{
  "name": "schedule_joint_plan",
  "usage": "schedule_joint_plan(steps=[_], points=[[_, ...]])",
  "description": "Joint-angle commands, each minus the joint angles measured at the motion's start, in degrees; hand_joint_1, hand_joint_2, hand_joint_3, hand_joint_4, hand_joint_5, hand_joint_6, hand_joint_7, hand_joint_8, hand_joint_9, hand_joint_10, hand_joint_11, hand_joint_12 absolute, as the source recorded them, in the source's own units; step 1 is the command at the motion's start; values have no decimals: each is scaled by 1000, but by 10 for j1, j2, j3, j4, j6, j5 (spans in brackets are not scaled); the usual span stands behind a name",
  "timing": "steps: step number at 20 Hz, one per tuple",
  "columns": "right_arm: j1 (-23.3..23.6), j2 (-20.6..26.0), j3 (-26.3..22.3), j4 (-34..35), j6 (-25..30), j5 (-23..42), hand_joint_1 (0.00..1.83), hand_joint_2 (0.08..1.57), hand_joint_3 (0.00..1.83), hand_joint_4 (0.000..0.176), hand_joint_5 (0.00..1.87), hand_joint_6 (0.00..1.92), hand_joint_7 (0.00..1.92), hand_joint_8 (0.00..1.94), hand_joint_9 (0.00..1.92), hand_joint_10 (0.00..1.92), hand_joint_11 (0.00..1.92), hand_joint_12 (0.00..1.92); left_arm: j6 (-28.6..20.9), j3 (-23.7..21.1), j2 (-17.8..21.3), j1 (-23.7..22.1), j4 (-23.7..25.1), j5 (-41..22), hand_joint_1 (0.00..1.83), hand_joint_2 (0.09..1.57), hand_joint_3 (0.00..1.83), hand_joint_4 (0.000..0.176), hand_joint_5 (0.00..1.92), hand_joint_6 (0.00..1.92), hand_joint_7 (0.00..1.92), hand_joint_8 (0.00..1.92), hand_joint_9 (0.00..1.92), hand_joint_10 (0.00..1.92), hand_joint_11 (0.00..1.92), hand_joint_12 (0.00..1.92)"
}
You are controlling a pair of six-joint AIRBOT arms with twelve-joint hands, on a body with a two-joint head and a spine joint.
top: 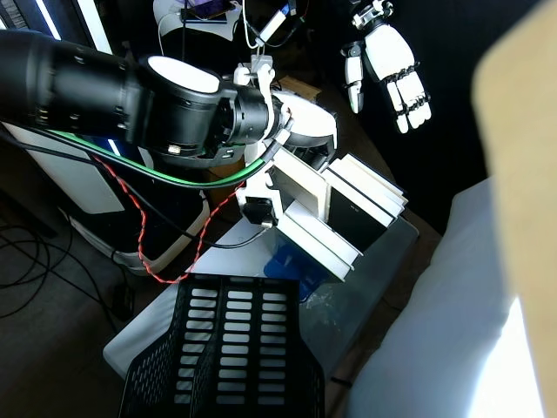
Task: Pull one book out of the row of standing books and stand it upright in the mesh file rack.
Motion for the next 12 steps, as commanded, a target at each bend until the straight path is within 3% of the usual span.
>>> schedule_joint_plan(steps=[1,2,4,6,9,10,11,12], points=[[13,11,2,16,1,-12,1364,1165,1,0,802,1137,878,1150,857,1418,743,1682,-2,6,5,-4,-8,-59,506,1350,8,36,29,6,0,0,0,0,0,0],[21,14,1,16,1,-11,1359,1180,5,0,773,1164,848,1205,828,1468,714,1716,-3,6,5,-4,-8,-59,504,1351,8,38,24,4,0,0,0,0,0,0],[40,23,-2,13,3,-7,1345,1217,6,0,716,1196,771,1362,772,1565,735,1815,-4,5,5,-5,-6,-59,535,1353,7,26,27,4,0,0,0,0,0,0],[60,33,-2,-2,19,-5,1344,1217,1,0,735,1228,790,1340,734,1566,595,1845,-4,5,4,-5,-6,-61,541,1356,7,19,21,1,0,0,0,0,0,0],[92,53,-4,-9,41,0,1345,1203,0,0,794,1217,819,1290,712,1521,487,1858,-6,5,4,-5,-6,-62,605,1344,0,26,35,4,0,0,0,0,0,0],[105,61,-7,-8,42,0,1341,1222,5,0,750,1208,769,1375,706,1599,585,1908,-6,5,4,-5,-6,-63,604,1345,0,21,35,4,0,0,0,0,0,0],[115,68,-10,-8,43,1,1235,1223,4,0,788,1130,789,1519,778,1698,720,1918,-7,5,4,-5,-6,-63,581,1347,1,32,19,1,0,0,0,0,0,0],[127,77,-14,-9,47,4,1311,1248,5,0,748,1142,690,1539,689,1696,660,1920,-7,5,4,-6,-6,-63,580,1350,3,31,18,2,0,0,0,0,0,0]])
